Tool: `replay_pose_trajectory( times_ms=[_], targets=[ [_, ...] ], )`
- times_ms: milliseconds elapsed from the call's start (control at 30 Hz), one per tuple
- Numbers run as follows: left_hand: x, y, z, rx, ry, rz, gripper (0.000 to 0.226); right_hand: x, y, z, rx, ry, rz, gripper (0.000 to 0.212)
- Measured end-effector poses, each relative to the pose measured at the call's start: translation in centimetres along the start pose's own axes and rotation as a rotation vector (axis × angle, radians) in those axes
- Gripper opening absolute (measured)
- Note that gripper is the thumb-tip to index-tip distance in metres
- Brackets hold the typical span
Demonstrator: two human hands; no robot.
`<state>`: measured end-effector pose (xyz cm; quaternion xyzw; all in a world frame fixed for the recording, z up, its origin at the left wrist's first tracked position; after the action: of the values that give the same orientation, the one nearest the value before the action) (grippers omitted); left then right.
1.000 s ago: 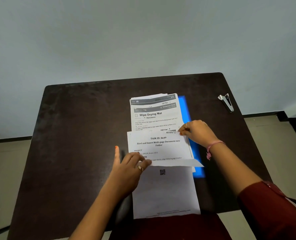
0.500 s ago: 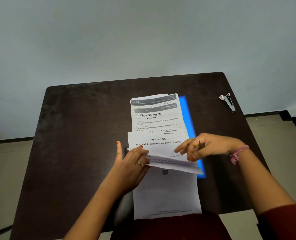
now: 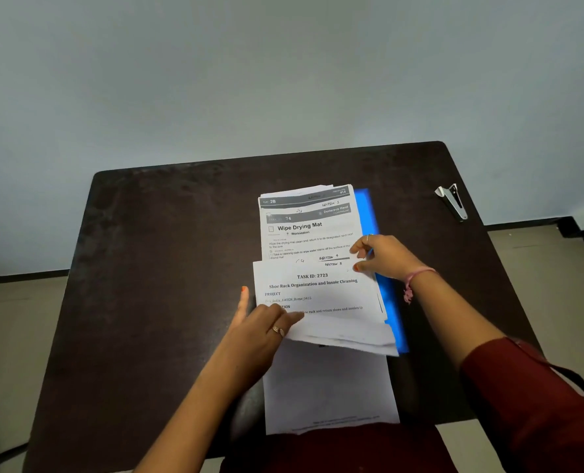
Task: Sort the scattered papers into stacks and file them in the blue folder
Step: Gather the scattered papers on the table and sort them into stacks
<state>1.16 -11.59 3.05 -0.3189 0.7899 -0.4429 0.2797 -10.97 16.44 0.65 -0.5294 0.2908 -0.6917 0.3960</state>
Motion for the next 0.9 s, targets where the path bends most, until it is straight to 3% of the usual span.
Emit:
replay_pose_trajectory(
  times_ms=[133, 267, 333, 467, 567, 633, 700, 800, 900],
  targets=[
    [0.0, 0.2, 0.0, -0.030, 0.043, -0.012, 0.061, 0.1, -0.3, 0.1, 0.005, -0.010, 0.019, 0.017],
    [-0.4, 0.0, -0.1, -0.093, 0.052, 0.041, 0.017, 0.4, -1.3, 1.7, 0.088, -0.078, 0.002, 0.012],
    [-0.7, -0.1, -0.3, -0.072, 0.040, 0.051, 0.009, 1.2, -2.3, 3.2, 0.247, -0.123, -0.118, 0.018],
    [-1.0, -0.2, -0.6, -0.002, 0.043, 0.028, 0.022, 3.0, -3.4, 5.7, 0.699, -0.136, -0.257, 0.027],
    [-0.9, -0.1, -0.8, 0.003, 0.069, 0.027, 0.023, 3.5, -3.8, 6.3, 0.888, -0.134, -0.378, 0.027],
    [-0.7, 0.1, -0.7, -0.038, 0.074, 0.039, 0.020, 3.5, -3.4, 5.6, 0.825, -0.078, -0.478, 0.020],
    [-0.7, 0.2, -0.7, -0.073, 0.065, 0.052, 0.016, 3.0, -2.6, 3.7, 0.538, 0.017, -0.534, 0.013],
    [-0.9, 0.1, -0.5, -0.079, 0.051, 0.078, 0.009, 2.2, -1.5, 0.3, 0.115, -0.044, -0.232, 0.028],
    [-1.2, -0.1, -0.4, -0.065, -0.008, 0.118, 0.013, 2.3, -0.6, -1.2, 0.058, -0.061, 0.020, 0.047]
  ],
)
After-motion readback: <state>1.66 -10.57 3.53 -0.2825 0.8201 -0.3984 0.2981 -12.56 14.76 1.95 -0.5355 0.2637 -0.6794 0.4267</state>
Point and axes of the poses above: each hand's wrist, its own z-axis away from the middle knuckle, its own y-axis out of the palm, x = y × z, the point moved 2 cm from there along -z, towards the middle knuckle, and after that the axes turned 12 degrees about -x, right-handed, at the moved point
